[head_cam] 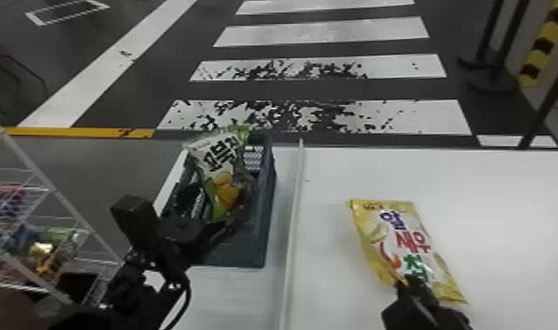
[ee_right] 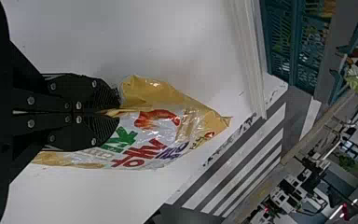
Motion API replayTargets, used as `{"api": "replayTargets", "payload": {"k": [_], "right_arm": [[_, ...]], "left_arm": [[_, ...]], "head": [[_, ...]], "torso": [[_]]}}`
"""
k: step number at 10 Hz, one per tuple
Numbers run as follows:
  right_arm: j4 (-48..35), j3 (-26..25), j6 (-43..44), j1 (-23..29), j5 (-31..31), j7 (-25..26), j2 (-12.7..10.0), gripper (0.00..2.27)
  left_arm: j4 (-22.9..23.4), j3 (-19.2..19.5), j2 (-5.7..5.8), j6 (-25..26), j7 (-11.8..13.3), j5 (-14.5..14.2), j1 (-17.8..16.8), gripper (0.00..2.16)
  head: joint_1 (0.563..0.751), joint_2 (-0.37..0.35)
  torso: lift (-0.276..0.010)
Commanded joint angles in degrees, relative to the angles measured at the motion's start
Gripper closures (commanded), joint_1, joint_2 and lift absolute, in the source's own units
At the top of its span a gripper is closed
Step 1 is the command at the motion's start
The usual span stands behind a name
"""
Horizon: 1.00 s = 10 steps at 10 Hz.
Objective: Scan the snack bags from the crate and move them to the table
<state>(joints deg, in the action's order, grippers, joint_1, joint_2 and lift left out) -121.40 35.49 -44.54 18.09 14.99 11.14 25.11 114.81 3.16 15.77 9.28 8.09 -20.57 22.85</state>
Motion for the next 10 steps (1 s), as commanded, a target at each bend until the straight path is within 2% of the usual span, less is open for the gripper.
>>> {"api": "replayTargets", "payload": {"k": [1,2,4,7,10], "right_arm": [[-5.17,-6.75,0.63,2.30,-9.71,-1.65,-0.33,2.25],[-7.80,-11.23,0.98,3.44,-17.01,-2.44,-0.94,2.25],[-9.38,-20.72,2.74,4.85,-32.48,-4.37,-4.28,2.25],[-9.38,-29.69,4.85,5.29,-48.74,-4.81,-8.41,2.25],[0.46,-39.53,12.41,7.13,-66.93,-7.45,-10.88,2.25]], "left_arm": [[-0.28,-0.09,-0.21,0.00,0.00,0.00,0.00,0.07],[-0.55,-0.53,-0.30,0.00,0.00,0.09,-0.44,0.07],[-1.51,-1.76,-0.30,0.00,0.00,0.26,-1.32,0.07],[-2.31,-2.20,-0.21,-0.18,0.09,0.44,-1.49,0.07],[-3.01,-2.20,-0.21,-0.35,0.62,0.44,-1.58,0.07]], "head": [[0.695,0.185],[0.695,0.182],[0.695,0.168],[0.695,0.141],[0.695,0.105]], "torso": [[-0.095],[-0.095],[-0.095],[-0.095],[-0.095]]}}
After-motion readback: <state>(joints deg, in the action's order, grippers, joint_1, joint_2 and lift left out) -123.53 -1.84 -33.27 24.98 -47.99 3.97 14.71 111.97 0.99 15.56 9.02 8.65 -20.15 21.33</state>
